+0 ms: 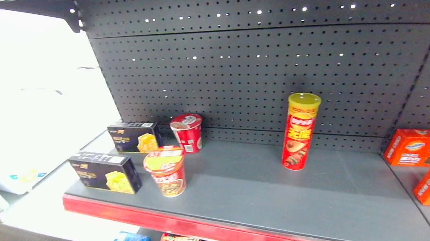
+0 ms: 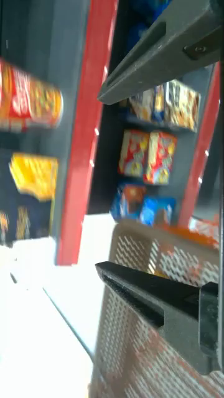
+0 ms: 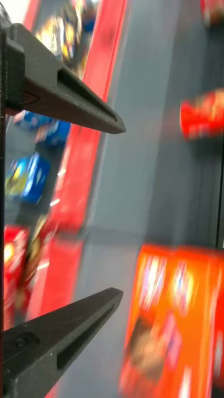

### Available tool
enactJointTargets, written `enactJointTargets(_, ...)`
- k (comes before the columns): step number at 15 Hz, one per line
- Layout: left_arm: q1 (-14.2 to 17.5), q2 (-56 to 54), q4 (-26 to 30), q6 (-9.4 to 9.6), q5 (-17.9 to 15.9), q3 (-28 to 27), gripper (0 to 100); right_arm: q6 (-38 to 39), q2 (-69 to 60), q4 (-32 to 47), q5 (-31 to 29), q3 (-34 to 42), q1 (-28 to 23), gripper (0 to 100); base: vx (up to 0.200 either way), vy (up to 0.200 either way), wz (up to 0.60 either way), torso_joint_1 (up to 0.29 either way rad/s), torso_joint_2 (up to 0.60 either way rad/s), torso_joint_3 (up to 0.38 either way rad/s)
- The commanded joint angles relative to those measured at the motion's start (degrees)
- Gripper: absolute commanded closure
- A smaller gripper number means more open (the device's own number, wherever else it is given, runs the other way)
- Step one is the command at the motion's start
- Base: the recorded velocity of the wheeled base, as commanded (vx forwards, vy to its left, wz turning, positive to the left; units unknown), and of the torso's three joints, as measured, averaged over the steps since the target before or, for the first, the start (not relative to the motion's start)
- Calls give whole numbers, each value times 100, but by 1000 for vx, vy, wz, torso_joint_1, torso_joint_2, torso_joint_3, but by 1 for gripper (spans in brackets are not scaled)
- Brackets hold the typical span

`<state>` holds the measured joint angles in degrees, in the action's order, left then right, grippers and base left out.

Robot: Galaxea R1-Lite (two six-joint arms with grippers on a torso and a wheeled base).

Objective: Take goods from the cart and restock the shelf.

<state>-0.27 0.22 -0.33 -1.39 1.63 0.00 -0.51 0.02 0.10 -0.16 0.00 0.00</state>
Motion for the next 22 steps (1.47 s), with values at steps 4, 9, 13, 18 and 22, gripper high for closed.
enactJointTargets(4,0,4,-2,-2,-5,0,0,-2,-2,-1,-2,0,0,0,0,0,600,1,0,0)
enactJointTargets(9,0,4,-2,-2,-5,0,0,-2,-2,-1,-2,0,0,0,0,0,600,2,1,2)
enactJointTargets(13,0,13,-2,7,-5,0,0,25,-2,-1,-2,0,0,0,0,0,600,0,4,1)
enactJointTargets(18,-17,40,-2,16,-23,0,0,25,-2,-1,-2,0,0,0,0,0,0,0,0,0)
enactJointTargets(22,-26,40,-2,165,-181,0,0,25,-2,-1,-2,0,0,0,0,0,0,0,0,0)
